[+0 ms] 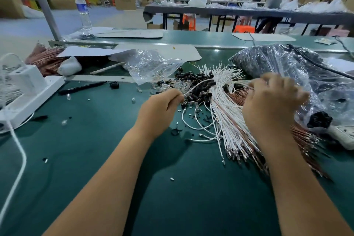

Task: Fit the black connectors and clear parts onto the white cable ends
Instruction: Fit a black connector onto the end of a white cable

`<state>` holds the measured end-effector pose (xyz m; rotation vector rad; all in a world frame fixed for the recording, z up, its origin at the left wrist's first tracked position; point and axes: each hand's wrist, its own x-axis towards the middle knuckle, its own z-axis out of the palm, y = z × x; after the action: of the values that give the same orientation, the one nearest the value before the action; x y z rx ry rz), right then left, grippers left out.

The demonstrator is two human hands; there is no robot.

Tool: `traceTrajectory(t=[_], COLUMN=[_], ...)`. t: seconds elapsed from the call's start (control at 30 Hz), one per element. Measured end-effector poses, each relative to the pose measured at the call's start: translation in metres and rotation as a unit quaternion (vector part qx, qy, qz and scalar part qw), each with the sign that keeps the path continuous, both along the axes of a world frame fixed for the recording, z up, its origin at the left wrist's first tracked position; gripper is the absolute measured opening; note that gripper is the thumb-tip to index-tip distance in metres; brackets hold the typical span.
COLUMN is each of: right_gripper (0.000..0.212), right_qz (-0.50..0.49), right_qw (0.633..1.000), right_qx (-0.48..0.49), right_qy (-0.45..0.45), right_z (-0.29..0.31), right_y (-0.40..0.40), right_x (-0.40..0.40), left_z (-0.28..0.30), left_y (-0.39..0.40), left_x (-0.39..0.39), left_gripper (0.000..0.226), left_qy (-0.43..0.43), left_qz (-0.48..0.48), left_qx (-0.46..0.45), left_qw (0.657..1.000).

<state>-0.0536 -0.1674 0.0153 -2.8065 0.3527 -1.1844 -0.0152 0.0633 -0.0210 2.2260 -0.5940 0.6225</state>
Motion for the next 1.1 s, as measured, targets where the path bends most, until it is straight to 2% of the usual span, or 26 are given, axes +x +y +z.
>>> traceTrajectory(t=[0.13, 0.2, 0.27, 0.37, 0.6, 0.73, 0.83, 0.93, 1.0, 1.1], right_gripper=[0.041, 0.032, 0.025, 0.019, 0.016, 0.016, 0.013, 0.011, 0.01, 0.01], right_qz=[0.207, 0.277, 0.297, 0.298, 0.255, 0.257, 0.226, 0.178, 0.171, 0.188], right_qw=[0.975, 0.954, 0.943, 0.942, 0.951, 0.951, 0.962, 0.969, 0.957, 0.945], right_qx=[-0.073, -0.075, -0.043, 0.019, 0.023, 0.03, 0.057, 0.15, 0.233, 0.269], right_qy=[0.024, 0.086, 0.143, 0.154, 0.173, 0.172, 0.14, 0.078, 0.026, 0.011], right_z=[0.008, 0.009, 0.002, -0.013, -0.03, -0.031, -0.03, -0.028, -0.026, -0.024], right_y=[0.042, 0.065, 0.077, 0.076, 0.059, 0.064, 0.062, 0.051, 0.045, 0.045], right_x=[0.001, 0.009, 0.019, 0.024, 0.024, 0.02, 0.021, 0.024, 0.026, 0.027], left_z=[0.003, 0.004, 0.002, -0.003, -0.004, -0.005, -0.005, -0.004, -0.005, -0.005], left_y=[-0.007, -0.01, -0.009, 0.0, 0.006, 0.01, 0.005, 0.0, -0.003, -0.016], left_x=[-0.004, -0.005, -0.001, 0.006, 0.008, 0.004, 0.002, 0.004, 0.008, 0.018], left_gripper=[0.016, 0.014, 0.016, 0.02, 0.006, 0.002, 0.008, 0.006, 0.006, 0.016], left_qy=[-0.03, -0.031, -0.026, -0.014, 0.012, 0.044, 0.067, 0.055, 0.067, 0.114], left_qz=[-0.003, -0.023, -0.023, -0.008, -0.009, 0.03, 0.052, 0.079, 0.101, 0.111], left_qx=[0.011, 0.007, 0.014, 0.036, 0.043, -0.04, -0.093, -0.131, -0.105, 0.012], left_qw=[0.999, 0.999, 0.999, 0.999, 0.999, 0.998, 0.992, 0.987, 0.987, 0.987])
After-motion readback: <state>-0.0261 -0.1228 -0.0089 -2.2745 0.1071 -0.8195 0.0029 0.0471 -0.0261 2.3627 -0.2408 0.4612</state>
